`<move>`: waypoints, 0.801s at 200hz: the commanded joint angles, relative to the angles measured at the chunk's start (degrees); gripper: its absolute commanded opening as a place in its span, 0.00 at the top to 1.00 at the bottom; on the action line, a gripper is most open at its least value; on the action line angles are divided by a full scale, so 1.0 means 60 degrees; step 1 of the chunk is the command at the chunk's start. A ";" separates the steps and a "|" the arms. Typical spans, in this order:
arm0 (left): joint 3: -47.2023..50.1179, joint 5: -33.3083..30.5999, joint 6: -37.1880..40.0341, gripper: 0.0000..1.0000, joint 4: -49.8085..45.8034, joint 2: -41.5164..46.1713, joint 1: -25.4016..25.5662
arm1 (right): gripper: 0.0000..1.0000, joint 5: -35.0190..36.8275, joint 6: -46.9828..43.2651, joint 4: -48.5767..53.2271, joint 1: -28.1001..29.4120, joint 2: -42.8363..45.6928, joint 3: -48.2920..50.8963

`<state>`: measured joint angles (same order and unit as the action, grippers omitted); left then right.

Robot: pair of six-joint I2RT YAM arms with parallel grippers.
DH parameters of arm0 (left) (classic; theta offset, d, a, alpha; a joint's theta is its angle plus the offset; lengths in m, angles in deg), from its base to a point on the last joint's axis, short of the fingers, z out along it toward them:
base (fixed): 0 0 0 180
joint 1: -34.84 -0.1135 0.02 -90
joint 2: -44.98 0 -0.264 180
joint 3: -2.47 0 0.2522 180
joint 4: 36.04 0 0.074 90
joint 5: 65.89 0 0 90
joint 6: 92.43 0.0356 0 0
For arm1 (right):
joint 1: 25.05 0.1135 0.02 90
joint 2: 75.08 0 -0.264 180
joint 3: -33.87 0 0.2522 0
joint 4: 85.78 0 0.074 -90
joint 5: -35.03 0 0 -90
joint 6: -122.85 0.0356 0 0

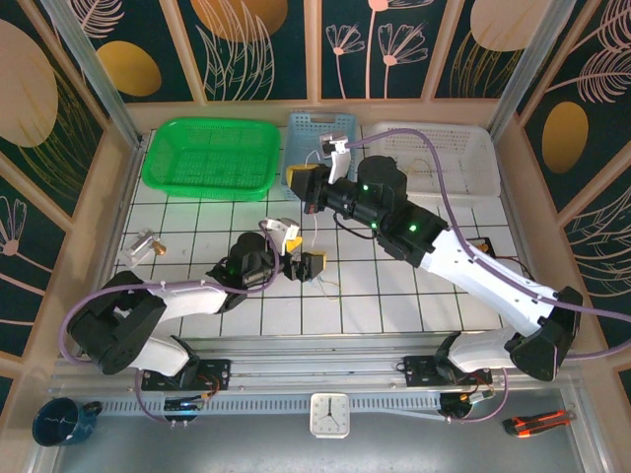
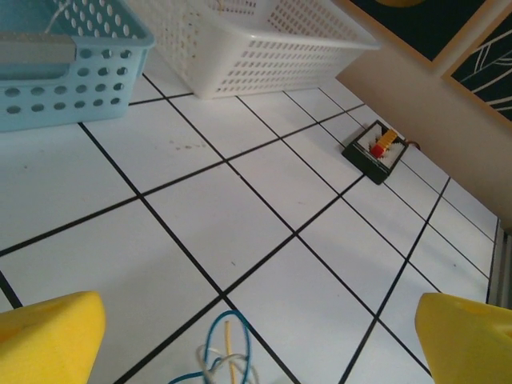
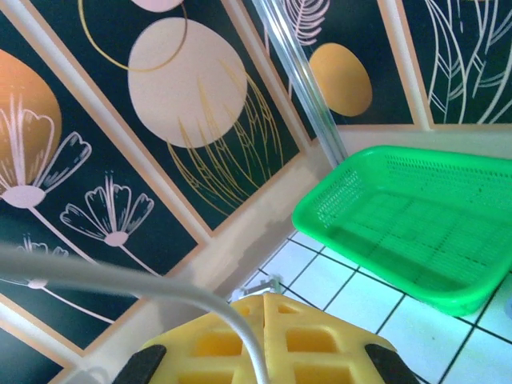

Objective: Untangle the cables

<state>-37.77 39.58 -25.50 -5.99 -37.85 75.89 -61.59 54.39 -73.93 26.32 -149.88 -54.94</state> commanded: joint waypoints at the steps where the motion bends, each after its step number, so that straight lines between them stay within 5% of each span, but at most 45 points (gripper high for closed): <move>1: -0.0221 -0.0377 0.0159 0.05 0.0861 -0.0311 0.0043 | 1.00 -0.0262 0.0191 -0.0313 0.0073 0.0015 -0.0633; 88: -0.0357 0.0015 -0.0344 0.69 0.1728 -0.1532 0.0052 | 1.00 -0.1097 0.0383 -0.0568 0.0065 -0.0201 -0.2271; 160: 0.0464 -0.0136 -0.0585 0.74 0.2027 -0.1431 0.0045 | 1.00 -0.1312 0.0470 -0.1183 -0.1191 -0.0080 -0.4525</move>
<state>-37.11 38.66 -28.15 4.94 -46.52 75.89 -67.60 55.75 -74.21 22.28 -151.96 -77.89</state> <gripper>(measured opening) 0.258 0.048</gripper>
